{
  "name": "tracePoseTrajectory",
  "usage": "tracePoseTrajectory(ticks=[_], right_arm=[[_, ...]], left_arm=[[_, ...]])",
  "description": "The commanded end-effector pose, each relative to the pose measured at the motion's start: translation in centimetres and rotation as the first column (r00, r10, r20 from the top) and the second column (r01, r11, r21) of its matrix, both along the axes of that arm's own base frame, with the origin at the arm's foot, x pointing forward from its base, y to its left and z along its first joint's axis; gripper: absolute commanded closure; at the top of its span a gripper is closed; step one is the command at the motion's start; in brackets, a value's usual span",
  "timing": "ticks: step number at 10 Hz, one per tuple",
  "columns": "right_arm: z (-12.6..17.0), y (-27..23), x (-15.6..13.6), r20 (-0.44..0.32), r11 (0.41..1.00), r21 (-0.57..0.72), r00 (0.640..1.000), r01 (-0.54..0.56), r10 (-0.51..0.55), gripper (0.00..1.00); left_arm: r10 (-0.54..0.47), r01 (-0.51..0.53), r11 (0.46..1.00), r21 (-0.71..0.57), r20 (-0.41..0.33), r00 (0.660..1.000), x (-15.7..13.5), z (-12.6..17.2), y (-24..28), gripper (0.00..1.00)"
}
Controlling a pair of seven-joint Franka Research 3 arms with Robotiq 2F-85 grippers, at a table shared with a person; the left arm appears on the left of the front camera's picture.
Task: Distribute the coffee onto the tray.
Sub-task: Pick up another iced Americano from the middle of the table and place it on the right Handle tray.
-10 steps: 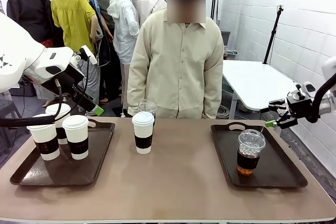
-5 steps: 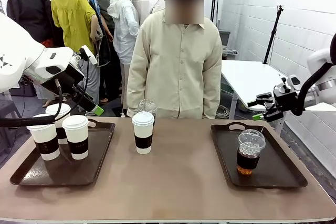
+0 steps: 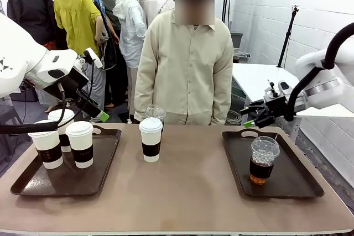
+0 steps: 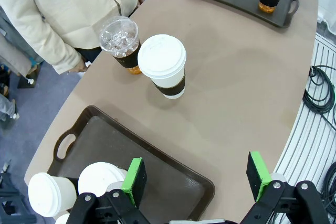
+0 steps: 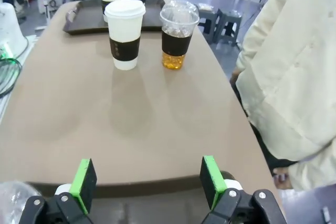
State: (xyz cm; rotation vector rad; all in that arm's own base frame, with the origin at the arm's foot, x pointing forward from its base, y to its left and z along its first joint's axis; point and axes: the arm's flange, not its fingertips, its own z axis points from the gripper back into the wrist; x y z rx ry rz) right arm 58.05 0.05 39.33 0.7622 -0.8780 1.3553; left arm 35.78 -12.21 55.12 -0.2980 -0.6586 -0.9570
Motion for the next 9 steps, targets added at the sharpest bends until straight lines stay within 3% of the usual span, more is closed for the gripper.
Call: tracePoseTrajectory(ticks=[1, 5, 7, 9], right_arm=[[-1.7, 1.8, 0.8, -0.049, 0.999, 0.026, 0.998, 0.032, -0.031, 0.0], [-5.1, 3.9, 2.2, -0.136, 0.999, 0.052, 0.991, 0.01, -0.002, 0.0], [-5.6, 4.3, 2.8, -0.138, 0.999, 0.042, 0.99, 0.012, -0.006, 0.0], [-6.1, 3.7, 1.3, -0.123, 0.999, 0.048, 0.992, -0.001, 0.007, 0.0]], left_arm=[[-0.006, 0.006, 1.0, 0.009, -0.003, 1.0, 0.2, 0.1, 0.2, 0.0], [-0.006, 0.006, 1.0, 0.009, -0.003, 1.0, 0.2, 0.1, 0.2, 0.0], [-0.006, 0.006, 1.0, 0.009, -0.003, 1.0, 0.2, 0.1, 0.2, 0.0], [-0.006, 0.006, 1.0, 0.009, -0.003, 1.0, 0.2, 0.1, 0.2, 0.0]])
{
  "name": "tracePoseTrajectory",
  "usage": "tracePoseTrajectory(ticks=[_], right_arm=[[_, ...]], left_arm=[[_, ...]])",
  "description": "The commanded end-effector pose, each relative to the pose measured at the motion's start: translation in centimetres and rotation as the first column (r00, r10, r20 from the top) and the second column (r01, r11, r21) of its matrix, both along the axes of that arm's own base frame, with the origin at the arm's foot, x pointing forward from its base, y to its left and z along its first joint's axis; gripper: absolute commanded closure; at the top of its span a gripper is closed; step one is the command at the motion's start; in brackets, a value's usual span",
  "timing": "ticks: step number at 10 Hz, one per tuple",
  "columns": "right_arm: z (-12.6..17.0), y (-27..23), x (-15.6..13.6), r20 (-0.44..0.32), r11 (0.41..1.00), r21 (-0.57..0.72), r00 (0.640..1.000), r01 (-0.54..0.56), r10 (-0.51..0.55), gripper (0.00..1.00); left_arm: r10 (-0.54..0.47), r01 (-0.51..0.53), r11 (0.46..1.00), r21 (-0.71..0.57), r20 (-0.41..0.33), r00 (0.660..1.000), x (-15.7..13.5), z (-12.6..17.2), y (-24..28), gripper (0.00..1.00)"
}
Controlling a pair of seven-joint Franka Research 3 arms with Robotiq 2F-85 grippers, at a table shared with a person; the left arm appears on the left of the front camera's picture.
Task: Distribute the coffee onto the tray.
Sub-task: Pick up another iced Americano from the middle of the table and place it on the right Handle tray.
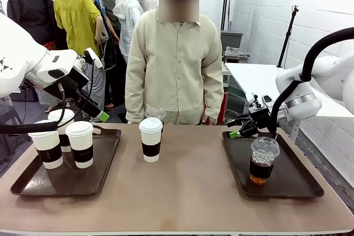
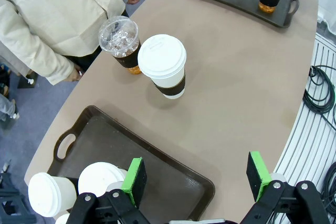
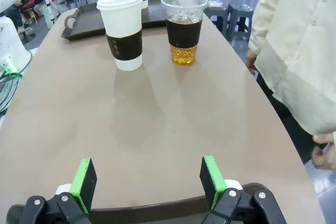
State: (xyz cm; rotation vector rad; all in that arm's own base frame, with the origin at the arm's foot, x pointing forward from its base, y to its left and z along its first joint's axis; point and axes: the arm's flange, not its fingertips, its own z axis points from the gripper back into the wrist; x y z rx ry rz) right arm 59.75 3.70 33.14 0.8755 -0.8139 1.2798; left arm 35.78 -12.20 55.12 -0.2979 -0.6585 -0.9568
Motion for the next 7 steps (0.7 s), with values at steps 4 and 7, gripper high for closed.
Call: tracePoseTrajectory(ticks=[4, 7], right_arm=[[0.13, 0.0, -0.4, 0.001, 1.0, 0.0, 1.0, -0.001, 0.001, 0.0], [0.07, -0.11, 0.0, 0.001, 1.0, 0.0, 1.0, 0.002, -0.002, 0.0]], left_arm=[[-0.006, 0.006, 1.0, 0.009, -0.003, 1.0, 0.17, 0.09, 0.24, 0.0], [-0.006, 0.006, 1.0, 0.009, -0.003, 1.0, 0.17, 0.09, 0.24, 0.0]])
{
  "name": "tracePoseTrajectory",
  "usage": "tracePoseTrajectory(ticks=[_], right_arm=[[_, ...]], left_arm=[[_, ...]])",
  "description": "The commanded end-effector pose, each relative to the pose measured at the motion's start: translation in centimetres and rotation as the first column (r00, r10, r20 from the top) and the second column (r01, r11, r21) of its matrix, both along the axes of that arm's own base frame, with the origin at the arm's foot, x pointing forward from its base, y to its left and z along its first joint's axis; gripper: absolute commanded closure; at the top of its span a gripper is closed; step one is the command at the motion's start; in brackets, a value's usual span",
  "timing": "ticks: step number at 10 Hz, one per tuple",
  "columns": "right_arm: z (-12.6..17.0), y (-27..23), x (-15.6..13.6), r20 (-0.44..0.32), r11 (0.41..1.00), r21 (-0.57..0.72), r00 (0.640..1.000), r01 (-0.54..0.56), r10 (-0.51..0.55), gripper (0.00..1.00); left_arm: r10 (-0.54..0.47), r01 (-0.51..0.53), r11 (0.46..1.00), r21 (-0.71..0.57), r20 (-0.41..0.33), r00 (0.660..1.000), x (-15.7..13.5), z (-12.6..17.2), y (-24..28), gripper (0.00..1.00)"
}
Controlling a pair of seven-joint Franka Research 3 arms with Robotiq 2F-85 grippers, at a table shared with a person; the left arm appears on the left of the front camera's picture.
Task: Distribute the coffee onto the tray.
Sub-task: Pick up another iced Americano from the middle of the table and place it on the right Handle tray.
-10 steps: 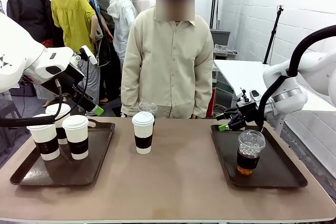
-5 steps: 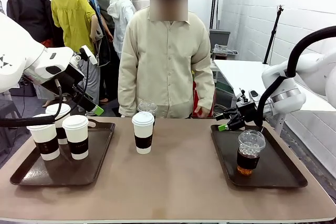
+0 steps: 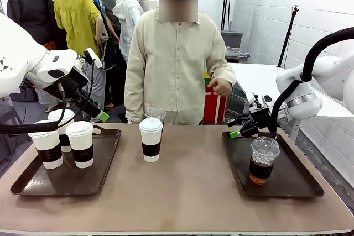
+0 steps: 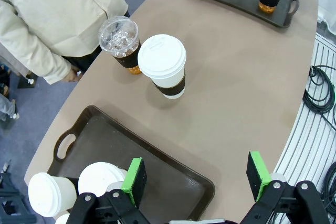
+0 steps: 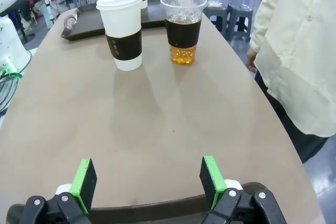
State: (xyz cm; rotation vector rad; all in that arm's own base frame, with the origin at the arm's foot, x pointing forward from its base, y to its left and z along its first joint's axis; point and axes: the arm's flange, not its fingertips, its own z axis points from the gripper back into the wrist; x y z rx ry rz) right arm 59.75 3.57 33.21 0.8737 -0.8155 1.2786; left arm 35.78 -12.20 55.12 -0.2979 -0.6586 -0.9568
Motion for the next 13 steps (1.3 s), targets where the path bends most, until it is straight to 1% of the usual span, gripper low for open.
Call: tracePoseTrajectory(ticks=[1, 3, 6, 8, 11, 12, 13], right_arm=[[0.4, 1.1, 0.5, 0.006, 1.0, 0.007, 1.0, -0.002, 0.002, 0.0], [0.9, 2.6, 1.4, -0.013, 1.0, 0.004, 1.0, -0.027, 0.027, 0.0], [1.3, 5.6, 2.5, -0.021, 0.999, 0.008, 0.998, -0.052, 0.052, 0.0], [1.4, 8.0, 3.0, -0.024, 0.996, 0.001, 0.996, -0.091, 0.091, 0.0], [0.7, 11.2, 3.5, -0.037, 0.99, -0.017, 0.989, -0.143, 0.142, 0.0], [0.7, 11.2, 3.4, -0.04, 0.989, -0.023, 0.988, -0.148, 0.147, 0.0], [0.9, 10.1, 3.3, -0.04, 0.991, -0.012, 0.991, -0.131, 0.131, 0.0]], left_arm=[[-0.006, 0.006, 1.0, 0.009, -0.003, 1.0, 0.2, 0.1, 0.2, 0.0], [-0.006, 0.006, 1.0, 0.009, -0.003, 1.0, 0.2, 0.1, 0.2, 0.0], [-0.006, 0.006, 1.0, 0.009, -0.003, 1.0, 0.2, 0.1, 0.2, 0.0], [-0.006, 0.006, 1.0, 0.009, -0.003, 1.0, 0.2, 0.1, 0.2, 0.0], [-0.006, 0.006, 1.0, 0.009, -0.003, 1.0, 0.2, 0.1, 0.2, 0.0], [-0.006, 0.006, 1.0, 0.009, -0.003, 1.0, 0.2, 0.1, 0.2, 0.0], [-0.006, 0.006, 1.0, 0.009, -0.003, 1.0, 0.2, 0.1, 0.2, 0.0]])
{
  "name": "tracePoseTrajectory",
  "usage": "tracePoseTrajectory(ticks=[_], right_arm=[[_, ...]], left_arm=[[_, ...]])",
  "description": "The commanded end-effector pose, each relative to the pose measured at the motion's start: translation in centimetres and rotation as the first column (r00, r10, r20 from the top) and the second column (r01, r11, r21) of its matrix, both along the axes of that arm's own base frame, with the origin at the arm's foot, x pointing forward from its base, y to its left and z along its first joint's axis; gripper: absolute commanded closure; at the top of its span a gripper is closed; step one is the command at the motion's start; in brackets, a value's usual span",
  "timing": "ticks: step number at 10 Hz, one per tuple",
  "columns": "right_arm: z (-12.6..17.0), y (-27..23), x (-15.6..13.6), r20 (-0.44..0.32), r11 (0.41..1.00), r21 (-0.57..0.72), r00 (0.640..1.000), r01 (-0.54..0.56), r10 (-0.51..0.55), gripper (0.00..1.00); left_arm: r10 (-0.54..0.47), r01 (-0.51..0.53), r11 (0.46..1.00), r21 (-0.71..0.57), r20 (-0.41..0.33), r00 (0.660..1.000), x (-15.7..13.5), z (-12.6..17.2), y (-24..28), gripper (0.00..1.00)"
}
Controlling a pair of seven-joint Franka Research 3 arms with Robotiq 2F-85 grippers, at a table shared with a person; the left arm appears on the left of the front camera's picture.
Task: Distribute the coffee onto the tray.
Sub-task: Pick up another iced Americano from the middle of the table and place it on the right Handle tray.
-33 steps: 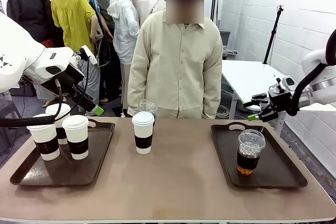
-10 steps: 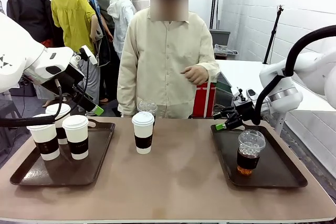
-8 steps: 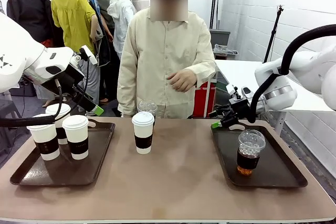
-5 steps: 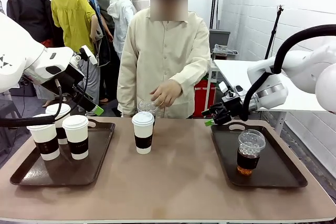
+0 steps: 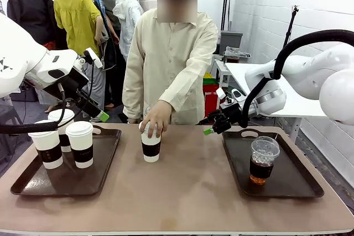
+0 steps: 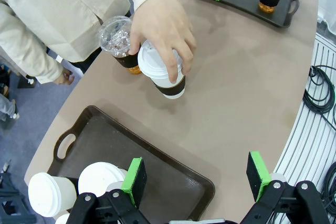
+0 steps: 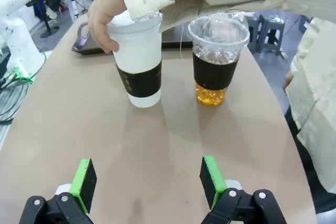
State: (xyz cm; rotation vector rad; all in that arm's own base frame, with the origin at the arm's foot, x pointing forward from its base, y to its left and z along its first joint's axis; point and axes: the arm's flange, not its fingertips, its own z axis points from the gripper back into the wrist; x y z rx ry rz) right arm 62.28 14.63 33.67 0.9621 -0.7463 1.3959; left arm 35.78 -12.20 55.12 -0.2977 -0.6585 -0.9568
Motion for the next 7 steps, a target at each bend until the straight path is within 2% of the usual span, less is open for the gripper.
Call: tracePoseTrajectory(ticks=[1, 7], right_arm=[[0.6, -2.3, 0.4, -0.016, 0.999, -0.006, 0.999, 0.032, -0.032, 0.0], [0.4, -7.6, -0.6, -0.005, 0.991, 0.044, 0.992, 0.13, -0.13, 0.0]], left_arm=[[-0.006, 0.006, 1.0, 0.009, -0.003, 1.0, 0.2, 0.1, 0.2, 0.0], [-0.006, 0.006, 1.0, 0.009, -0.003, 1.0, 0.2, 0.1, 0.2, 0.0]])
